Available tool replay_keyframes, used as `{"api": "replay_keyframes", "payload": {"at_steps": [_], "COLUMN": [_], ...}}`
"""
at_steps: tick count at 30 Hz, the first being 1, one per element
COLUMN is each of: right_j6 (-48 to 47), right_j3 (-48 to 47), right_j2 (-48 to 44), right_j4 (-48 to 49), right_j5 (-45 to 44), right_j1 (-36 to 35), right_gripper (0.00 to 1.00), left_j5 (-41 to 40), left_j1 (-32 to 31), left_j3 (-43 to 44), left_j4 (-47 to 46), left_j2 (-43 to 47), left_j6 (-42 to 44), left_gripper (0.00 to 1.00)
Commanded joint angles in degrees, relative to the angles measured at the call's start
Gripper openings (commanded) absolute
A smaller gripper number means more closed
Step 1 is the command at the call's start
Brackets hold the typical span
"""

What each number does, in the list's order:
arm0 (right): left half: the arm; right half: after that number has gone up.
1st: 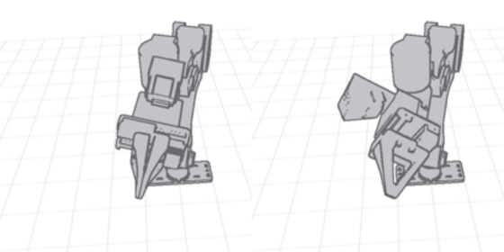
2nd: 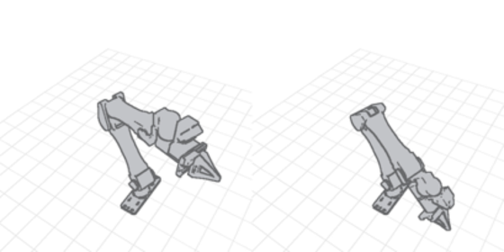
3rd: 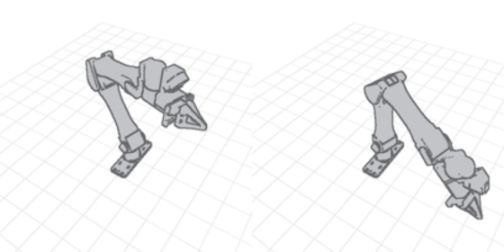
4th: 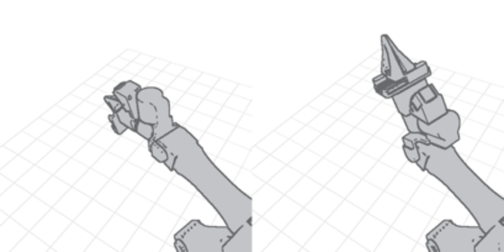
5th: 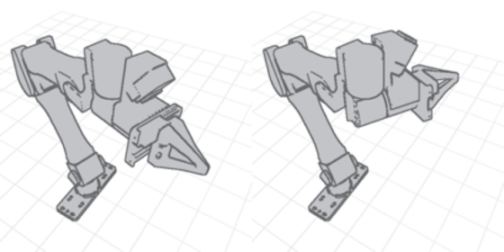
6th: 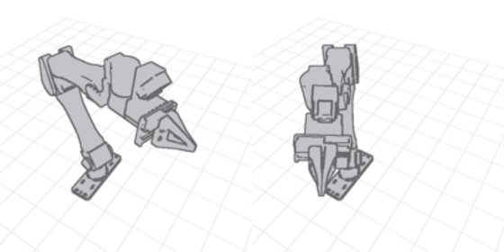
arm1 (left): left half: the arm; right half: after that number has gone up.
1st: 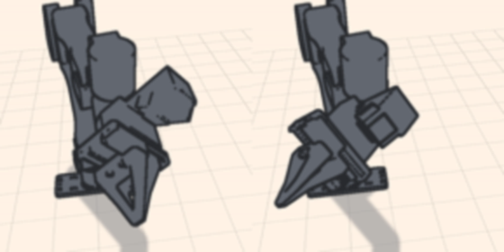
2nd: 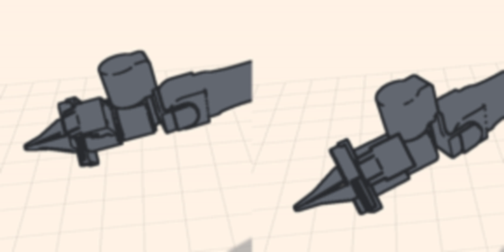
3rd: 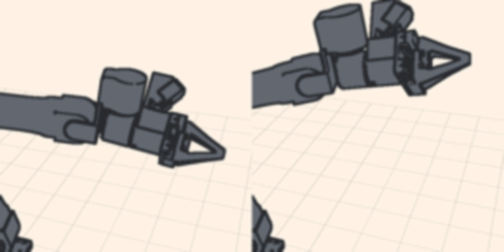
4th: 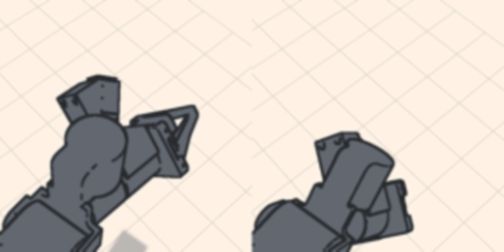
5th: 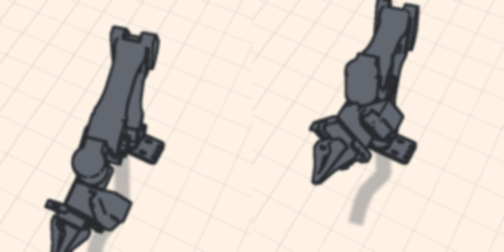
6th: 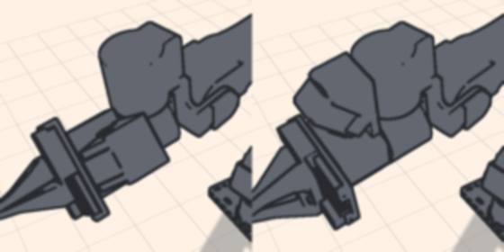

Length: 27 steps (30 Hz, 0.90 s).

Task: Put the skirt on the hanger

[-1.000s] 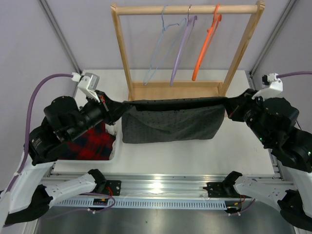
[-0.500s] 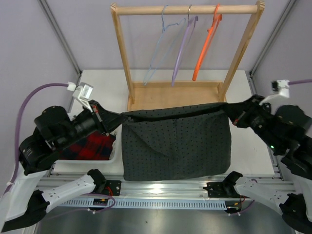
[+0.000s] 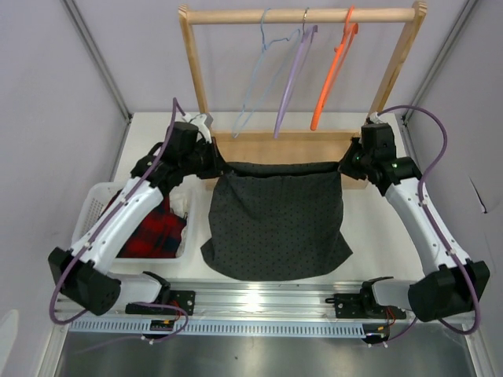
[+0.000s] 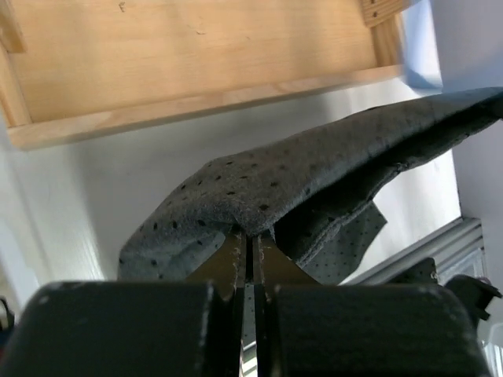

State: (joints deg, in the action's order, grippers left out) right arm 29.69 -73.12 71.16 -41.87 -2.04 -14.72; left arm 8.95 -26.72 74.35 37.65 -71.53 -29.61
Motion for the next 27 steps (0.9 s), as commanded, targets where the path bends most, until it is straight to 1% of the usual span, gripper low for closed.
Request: {"api": "replay_keyframes", "payload": {"at_steps": [1,4,7,8,10,11,13,16,18,19,21,22,24,25,27], "right_j6": [-2.09,-2.10,-1.13,0.09,1.50,2.12,3.61,6.42,8.26,9.06,11.08,13.35,15.82,17.92,19.87], "right_j3": [-0.79,-0.09,3.50,6.73,10.26,11.85,16.24,22.13,26.16,27.58,30.92,34.59,38.47,42.23,45.60], "right_j2": [1.96,2.15,0.31,-1.79,-4.52,-6.10,-11.02,-17.35,-21.99,-23.33,-25.79,-28.07,-30.10,-32.11,-33.44], "right_j4": [9.43,9.35,8.47,8.73,9.52,9.35,8.74,7.33,6.45,5.58,5.39,5.65,6.09,6.88,8.20], "right_j5": [7.84,7.85,7.58,7.41,7.84,7.84,7.23,7.40,6.97,6.53,6.61,6.87,7.93,8.37,9.77], "right_j1": [2.94,3.65,3.73,3.82,4.17,4.17,4.17,4.26,4.26,4.35,4.26,4.26,4.26,4.35,4.26], "right_gripper": [0.00,0.00,0.00,0.00,0.00,0.00,0.00,0.00,0.00,0.00,0.00,0.00,0.00,0.00,0.00], "left_j5": [4.32,4.85,6.51,6.95,7.83,10.10,10.47,13.45,15.30,15.05,14.52,14.17,13.99,13.64,10.85], "left_j1": [2.37,3.43,4.04,4.13,4.13,4.13,4.05,3.96,3.52,3.34,2.64,2.38,0.97,0.01,-2.89], "left_j3": [2.47,1.34,-1.74,-4.01,-5.52,-8.49,-10.35,-16.59,-23.42,-26.33,-28.98,-32.65,-35.31,-38.72,-40.76], "left_j4": [-5.83,-6.27,-6.80,-7.15,-7.33,-7.50,-8.11,-9.95,-11.28,-11.89,-12.16,-12.77,-13.91,-14.61,-15.41], "left_j2": [-2.64,-3.44,-1.96,-1.25,0.32,1.21,2.88,7.09,10.78,12.01,14.65,15.36,16.94,17.12,17.04], "left_j6": [2.71,3.67,4.55,5.17,5.52,5.70,5.44,3.16,0.35,-0.45,-2.12,-2.91,-5.45,-6.51,-8.71], "left_gripper": [0.00,0.00,0.00,0.00,0.00,0.00,0.00,0.00,0.00,0.00,0.00,0.00,0.00,0.00,0.00]}}
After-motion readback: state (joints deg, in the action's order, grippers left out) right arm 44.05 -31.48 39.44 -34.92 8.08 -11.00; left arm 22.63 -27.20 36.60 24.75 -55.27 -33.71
